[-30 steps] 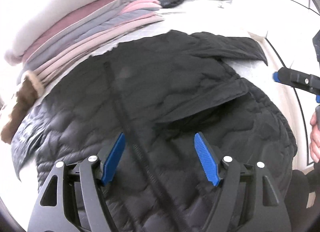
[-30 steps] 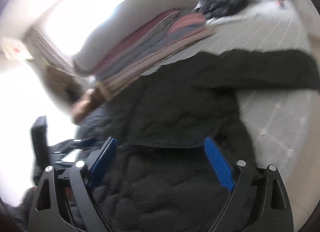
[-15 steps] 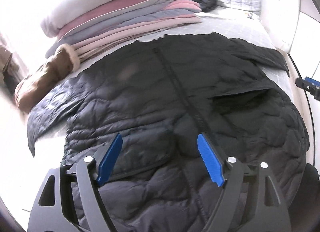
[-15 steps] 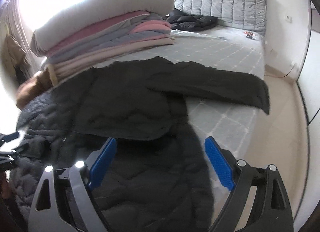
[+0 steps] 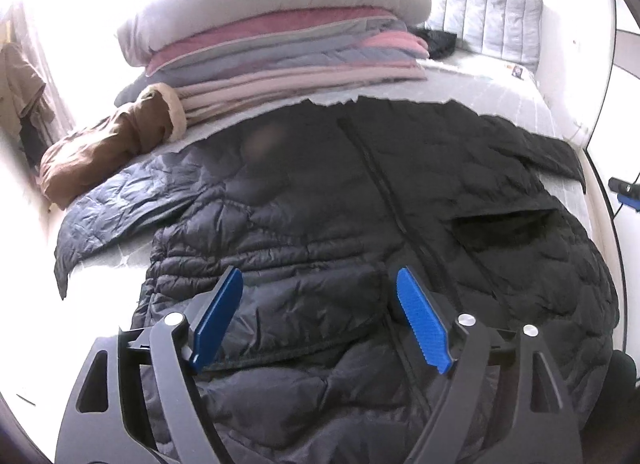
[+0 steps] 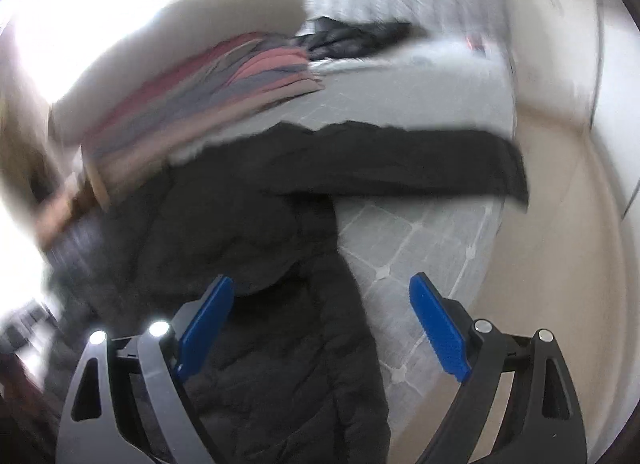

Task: Fold large clothes

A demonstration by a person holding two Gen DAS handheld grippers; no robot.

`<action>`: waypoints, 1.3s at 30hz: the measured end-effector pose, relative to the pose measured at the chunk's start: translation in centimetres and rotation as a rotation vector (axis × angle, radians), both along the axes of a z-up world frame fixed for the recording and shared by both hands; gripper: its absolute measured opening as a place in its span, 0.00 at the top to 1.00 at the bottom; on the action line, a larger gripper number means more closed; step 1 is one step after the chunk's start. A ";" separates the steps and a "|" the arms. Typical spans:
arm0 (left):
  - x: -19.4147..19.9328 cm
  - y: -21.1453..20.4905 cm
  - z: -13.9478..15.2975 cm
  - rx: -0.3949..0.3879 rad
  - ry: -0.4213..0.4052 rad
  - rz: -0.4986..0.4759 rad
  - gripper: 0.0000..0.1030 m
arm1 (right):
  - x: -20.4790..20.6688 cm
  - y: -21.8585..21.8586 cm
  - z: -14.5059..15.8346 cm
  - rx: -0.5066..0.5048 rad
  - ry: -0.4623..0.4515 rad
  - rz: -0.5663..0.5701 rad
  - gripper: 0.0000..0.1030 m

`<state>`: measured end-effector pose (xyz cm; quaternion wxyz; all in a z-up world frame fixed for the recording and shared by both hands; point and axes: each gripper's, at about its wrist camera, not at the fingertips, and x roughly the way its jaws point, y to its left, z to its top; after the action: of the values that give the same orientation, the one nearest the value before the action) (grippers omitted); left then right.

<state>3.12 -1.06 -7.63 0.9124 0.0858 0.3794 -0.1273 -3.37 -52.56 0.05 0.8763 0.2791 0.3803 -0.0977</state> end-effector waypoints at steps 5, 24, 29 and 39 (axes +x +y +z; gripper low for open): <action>0.4 1.4 -0.4 -0.057 -0.006 0.035 0.22 | -1.7 -11.2 -5.4 0.431 -0.072 -0.234 0.16; 1.4 2.9 1.8 -0.111 0.010 0.140 0.21 | 1.5 -26.8 -20.7 0.966 -0.350 -0.601 0.18; 1.6 2.4 2.4 -0.115 0.013 0.146 0.21 | 2.6 -28.0 -21.6 0.963 -0.371 -0.583 0.52; 1.6 0.7 3.2 -0.102 -0.009 0.108 0.21 | 1.9 -28.0 -16.0 0.717 -0.461 -0.534 0.94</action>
<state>4.71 -0.35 -4.39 0.9228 0.0191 0.3725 -0.0970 -1.44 -80.51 -15.92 0.7308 0.6647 0.1016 -0.1174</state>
